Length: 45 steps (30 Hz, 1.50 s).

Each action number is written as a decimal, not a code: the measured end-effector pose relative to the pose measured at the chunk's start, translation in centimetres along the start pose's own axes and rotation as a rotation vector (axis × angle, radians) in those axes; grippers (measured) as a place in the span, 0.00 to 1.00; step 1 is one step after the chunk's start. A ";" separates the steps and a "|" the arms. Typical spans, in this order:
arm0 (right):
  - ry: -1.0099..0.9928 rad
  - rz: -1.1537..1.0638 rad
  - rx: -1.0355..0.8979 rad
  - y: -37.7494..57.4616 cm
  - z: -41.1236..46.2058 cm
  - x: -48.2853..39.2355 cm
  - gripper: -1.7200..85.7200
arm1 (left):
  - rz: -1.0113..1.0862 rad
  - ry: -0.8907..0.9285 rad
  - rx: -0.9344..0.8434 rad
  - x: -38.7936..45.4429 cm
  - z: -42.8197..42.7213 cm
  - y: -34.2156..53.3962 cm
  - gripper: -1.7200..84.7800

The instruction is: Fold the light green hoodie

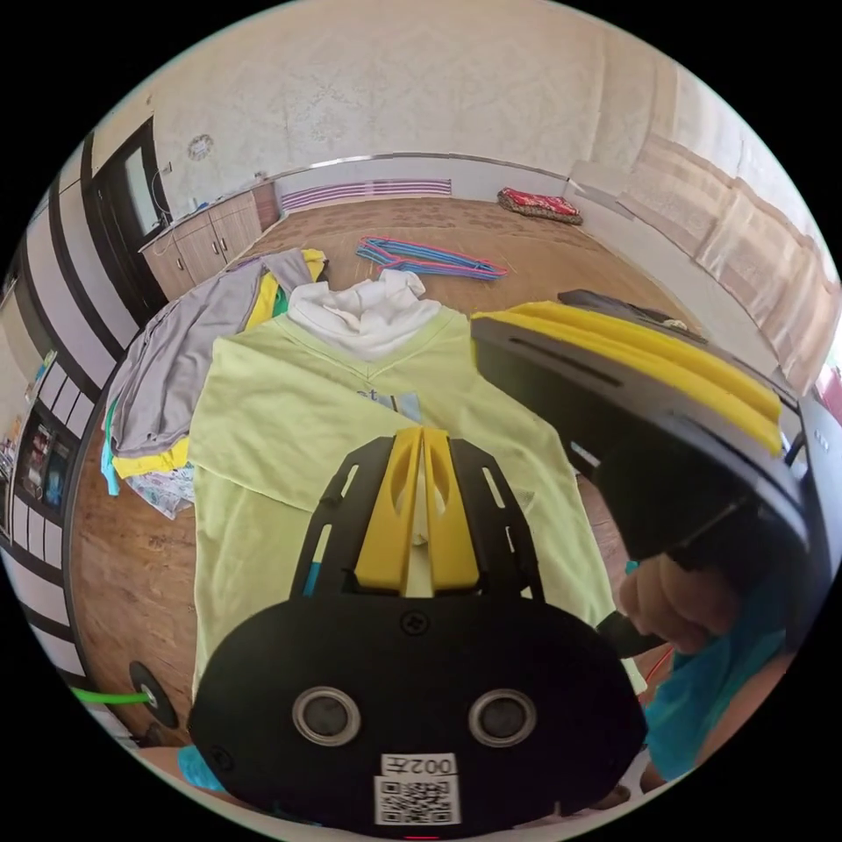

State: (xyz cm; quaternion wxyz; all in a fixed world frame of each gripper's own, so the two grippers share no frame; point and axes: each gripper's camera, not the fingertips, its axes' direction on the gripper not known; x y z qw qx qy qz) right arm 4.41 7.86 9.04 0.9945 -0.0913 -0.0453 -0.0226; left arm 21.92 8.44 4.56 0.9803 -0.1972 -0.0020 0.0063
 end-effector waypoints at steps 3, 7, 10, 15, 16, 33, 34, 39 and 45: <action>0.033 -0.004 -0.006 -0.3 0.3 0.4 0.03 | 0.001 -0.008 -0.014 0.3 0.0 -0.4 0.01; 0.044 -0.009 -0.007 -0.6 0.7 1.0 0.02 | 0.007 -0.027 -0.013 0.5 -0.1 -1.1 0.01; 0.060 0.003 -0.010 -0.8 1.0 1.8 0.01 | 0.032 -0.009 -0.039 0.8 0.0 -1.6 0.01; 0.063 0.081 -0.030 -1.6 2.0 4.3 0.01 | 0.103 0.183 -0.143 1.5 0.6 -2.9 0.01; 0.064 0.088 -0.023 -1.7 2.0 4.6 0.01 | 0.113 0.194 -0.146 1.6 0.6 -3.1 0.01; 0.373 0.222 0.028 0.9 5.5 27.9 0.08 | 0.087 0.176 -0.043 1.4 -1.9 -9.2 0.01; 0.374 0.231 0.023 0.8 5.8 28.6 0.10 | 0.093 0.180 -0.047 1.5 -1.9 -9.3 0.01; 0.231 0.333 0.027 0.2 8.0 33.3 0.21 | 0.091 0.193 -0.076 2.0 -1.8 -10.1 0.01; 0.238 0.375 -0.003 -0.7 10.1 35.6 0.19 | 0.101 0.172 -0.077 2.6 -2.0 -10.8 0.01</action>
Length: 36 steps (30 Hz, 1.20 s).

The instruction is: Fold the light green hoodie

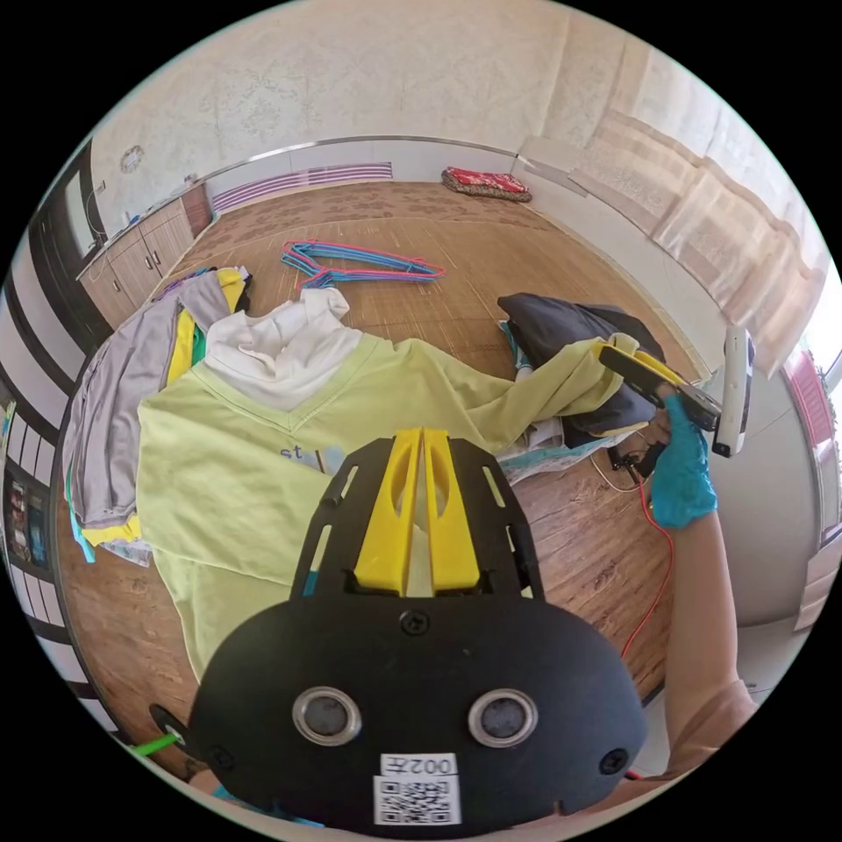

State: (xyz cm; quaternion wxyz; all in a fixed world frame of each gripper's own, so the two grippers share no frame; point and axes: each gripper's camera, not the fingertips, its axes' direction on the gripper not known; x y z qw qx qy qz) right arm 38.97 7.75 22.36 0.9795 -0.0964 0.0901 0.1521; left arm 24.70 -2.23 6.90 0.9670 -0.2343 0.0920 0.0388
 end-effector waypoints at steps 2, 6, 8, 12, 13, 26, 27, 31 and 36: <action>0.009 0.004 -0.001 -0.2 0.2 0.2 0.15 | 0.004 0.008 0.004 0.1 -0.2 -0.1 0.01; 0.043 -0.010 0.040 -0.1 -0.2 0.6 0.07 | 0.002 -0.019 0.016 0.2 -0.8 -0.3 0.01; 0.042 -0.041 0.069 0.1 -0.7 0.5 0.05 | 0.003 -0.041 0.019 0.3 -1.0 -0.3 0.01; -0.038 -0.183 0.170 1.0 -2.9 -0.5 0.03 | -0.007 -0.035 -0.016 0.1 -1.0 -0.4 0.01; -0.060 -0.208 0.181 1.1 -3.2 -0.7 0.03 | -0.008 -0.035 -0.013 0.0 -0.9 -0.4 0.01; -0.462 -0.601 0.218 4.1 -6.5 -5.1 0.02 | -0.002 0.007 0.083 -2.8 -1.4 0.7 0.01; -0.491 -0.623 0.207 4.5 -6.5 -5.4 0.02 | -0.005 -0.006 0.086 -3.2 -1.4 0.9 0.01; -0.639 -0.699 0.154 5.7 -6.0 -6.4 0.02 | -0.008 -0.035 0.097 -4.2 -1.4 1.3 0.01; -0.702 -0.851 -0.012 8.3 -4.2 -8.7 0.02 | -0.008 -0.025 0.089 -5.7 -0.9 2.2 0.01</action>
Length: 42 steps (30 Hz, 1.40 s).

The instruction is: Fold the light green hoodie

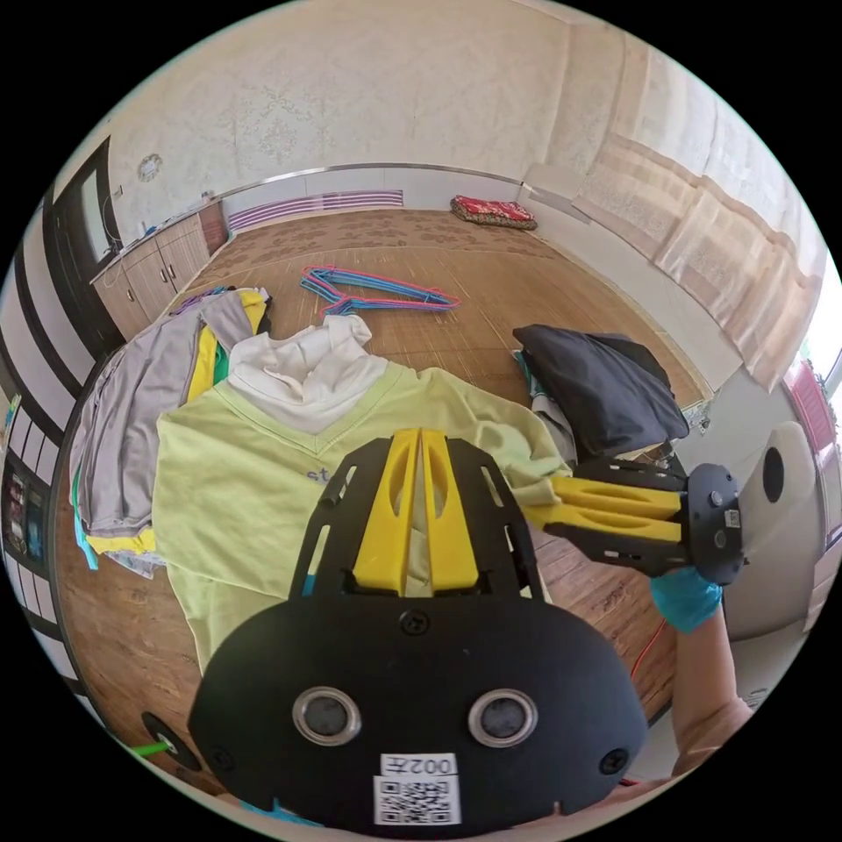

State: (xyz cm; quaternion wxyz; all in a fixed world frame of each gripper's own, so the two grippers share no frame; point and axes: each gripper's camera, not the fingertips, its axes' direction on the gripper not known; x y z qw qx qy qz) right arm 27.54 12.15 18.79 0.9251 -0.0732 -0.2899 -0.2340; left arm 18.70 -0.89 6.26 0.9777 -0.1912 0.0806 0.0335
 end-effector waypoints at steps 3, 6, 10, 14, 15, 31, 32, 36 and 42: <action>-0.070 0.002 -0.063 0.7 1.7 -0.2 0.03 | 0.021 -0.032 0.005 -0.6 0.2 0.5 0.01; -0.094 0.023 -0.109 1.3 2.8 -0.2 0.05 | 0.039 -0.066 0.011 -1.1 0.3 1.0 0.01; -0.053 0.082 -0.069 1.6 2.4 -0.1 0.10 | 0.043 -0.095 -0.009 -1.9 0.6 1.5 0.01; -0.028 0.106 -0.089 1.7 3.5 -0.7 0.16 | 0.093 -0.064 -0.016 -3.5 1.1 2.3 0.01; -0.020 0.101 -0.129 1.7 4.4 -0.9 0.16 | 0.120 -0.041 -0.011 -4.1 1.2 2.7 0.01; 0.015 0.082 -0.043 2.1 5.2 -1.2 0.03 | 0.648 0.435 0.052 -11.7 1.6 6.4 0.10; 0.016 0.065 -0.046 1.9 5.3 -1.2 0.02 | 0.695 0.442 0.036 -11.7 2.0 6.6 0.13; 0.026 -0.006 -0.043 1.1 5.5 -1.5 0.02 | 0.813 0.458 0.006 -11.2 3.7 6.8 0.15; 0.073 -0.020 -0.040 0.7 5.9 -1.2 0.03 | 0.781 0.502 -0.053 -11.4 5.9 6.0 0.03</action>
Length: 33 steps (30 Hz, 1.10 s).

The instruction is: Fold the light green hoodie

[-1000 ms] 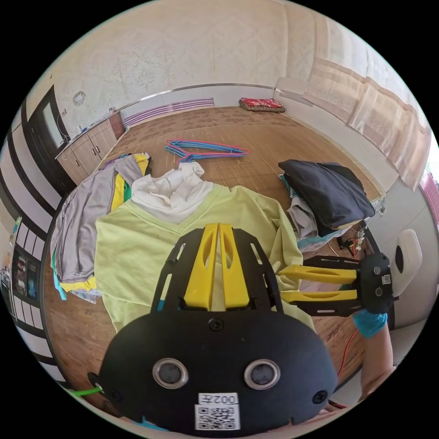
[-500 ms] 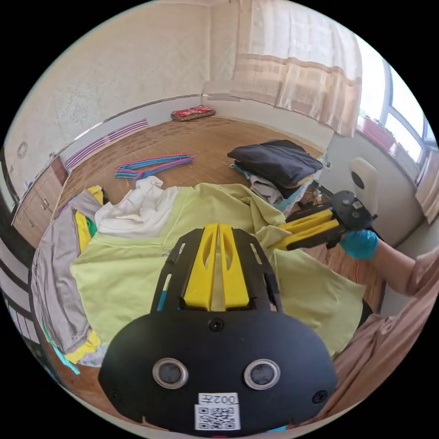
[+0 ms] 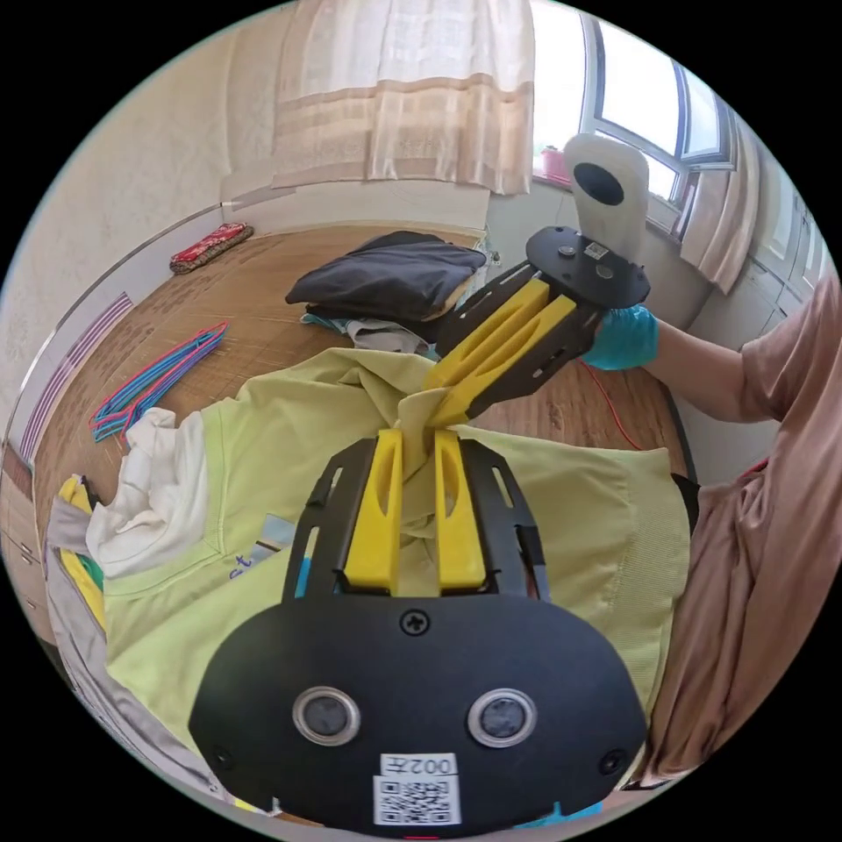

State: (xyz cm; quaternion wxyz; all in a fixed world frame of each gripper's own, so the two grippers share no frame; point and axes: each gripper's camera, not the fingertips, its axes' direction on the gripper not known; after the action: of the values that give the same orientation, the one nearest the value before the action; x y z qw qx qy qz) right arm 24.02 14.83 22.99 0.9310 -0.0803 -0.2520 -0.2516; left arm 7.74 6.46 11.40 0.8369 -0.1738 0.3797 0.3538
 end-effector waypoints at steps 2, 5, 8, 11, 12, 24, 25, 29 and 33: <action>0.024 0.034 0.022 0.4 -0.3 0.3 0.05 | -0.037 -0.027 0.014 -0.4 -0.5 0.3 0.01; 0.104 0.128 0.053 1.9 -0.5 1.1 0.09 | -0.099 -0.104 0.045 -0.9 -2.4 0.6 0.00; 0.239 0.215 0.007 3.6 1.0 2.1 0.14 | -0.172 -0.136 0.109 -1.8 -5.1 0.8 0.00; 0.296 0.315 -0.029 4.9 3.6 3.4 0.17 | -0.237 -0.157 0.175 -2.7 -7.7 0.9 0.00; 0.299 0.345 -0.030 5.1 4.6 3.9 0.17 | -0.250 -0.165 0.191 -2.9 -8.3 1.0 0.00; 0.274 0.473 0.008 4.7 11.0 7.4 0.12 | -0.394 -0.277 0.205 -5.5 -12.0 1.6 0.00; 0.269 0.475 0.009 4.8 11.0 7.5 0.10 | -0.400 -0.285 0.200 -5.6 -12.1 1.6 0.00; 0.277 0.482 0.066 5.4 10.4 7.2 0.04 | -0.441 -0.346 0.120 -6.5 -12.4 2.5 0.00; 0.261 0.438 0.034 6.4 10.9 6.6 0.03 | -0.515 -0.345 -0.020 -7.9 -10.8 4.4 0.00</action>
State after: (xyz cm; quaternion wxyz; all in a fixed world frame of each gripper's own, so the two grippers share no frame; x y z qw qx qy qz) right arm 27.46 20.51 35.58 0.9892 -0.0843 -0.1102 -0.0478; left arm -4.66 -0.21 10.29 0.9494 -0.2097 0.1720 0.1582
